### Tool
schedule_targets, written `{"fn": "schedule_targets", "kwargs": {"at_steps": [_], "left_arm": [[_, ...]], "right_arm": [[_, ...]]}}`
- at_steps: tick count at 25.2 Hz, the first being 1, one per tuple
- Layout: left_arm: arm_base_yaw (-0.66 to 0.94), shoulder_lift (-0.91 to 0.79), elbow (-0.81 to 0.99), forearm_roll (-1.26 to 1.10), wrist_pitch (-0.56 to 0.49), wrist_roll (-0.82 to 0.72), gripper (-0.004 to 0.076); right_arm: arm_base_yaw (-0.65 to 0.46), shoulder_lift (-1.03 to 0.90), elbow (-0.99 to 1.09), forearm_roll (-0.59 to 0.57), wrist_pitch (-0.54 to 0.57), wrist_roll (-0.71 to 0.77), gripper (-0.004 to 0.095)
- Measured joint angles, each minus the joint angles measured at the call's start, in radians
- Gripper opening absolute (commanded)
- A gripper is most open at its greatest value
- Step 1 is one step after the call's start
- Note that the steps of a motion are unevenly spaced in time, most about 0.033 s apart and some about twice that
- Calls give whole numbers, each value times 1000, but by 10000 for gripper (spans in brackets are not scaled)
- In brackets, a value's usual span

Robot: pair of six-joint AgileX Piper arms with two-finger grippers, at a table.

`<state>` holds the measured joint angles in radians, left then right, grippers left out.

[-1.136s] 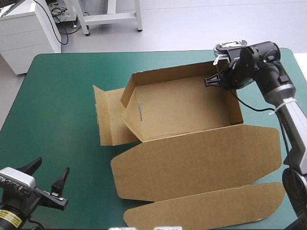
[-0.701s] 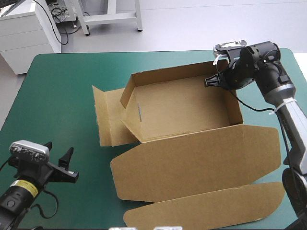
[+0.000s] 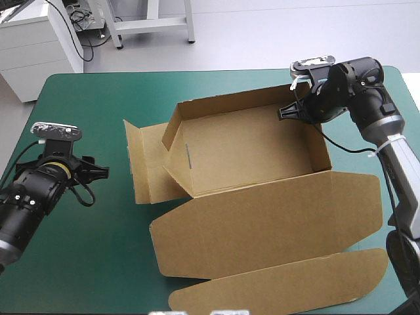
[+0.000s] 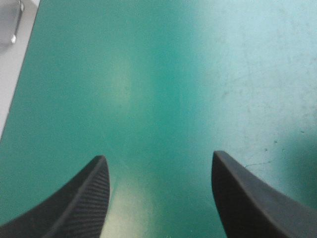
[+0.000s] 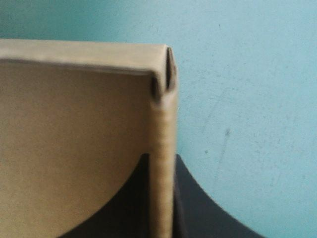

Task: Fold the box

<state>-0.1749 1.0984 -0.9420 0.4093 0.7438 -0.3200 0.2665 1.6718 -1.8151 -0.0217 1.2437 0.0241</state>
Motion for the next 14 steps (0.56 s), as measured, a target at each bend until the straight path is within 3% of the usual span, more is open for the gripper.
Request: {"fn": "schedule_targets", "kwargs": {"at_steps": [3,6,14], "left_arm": [[185,82,-2,-344,-22,259,429],[266,141,-2,-603,-23,469,429],[301,304,-2,-1154,-22,906,429]], "right_arm": [[0,0,0,0,0,-3,-20],[0,0,0,0,0,-8,-20],[0,0,0,1,0,-8,-20]]}}
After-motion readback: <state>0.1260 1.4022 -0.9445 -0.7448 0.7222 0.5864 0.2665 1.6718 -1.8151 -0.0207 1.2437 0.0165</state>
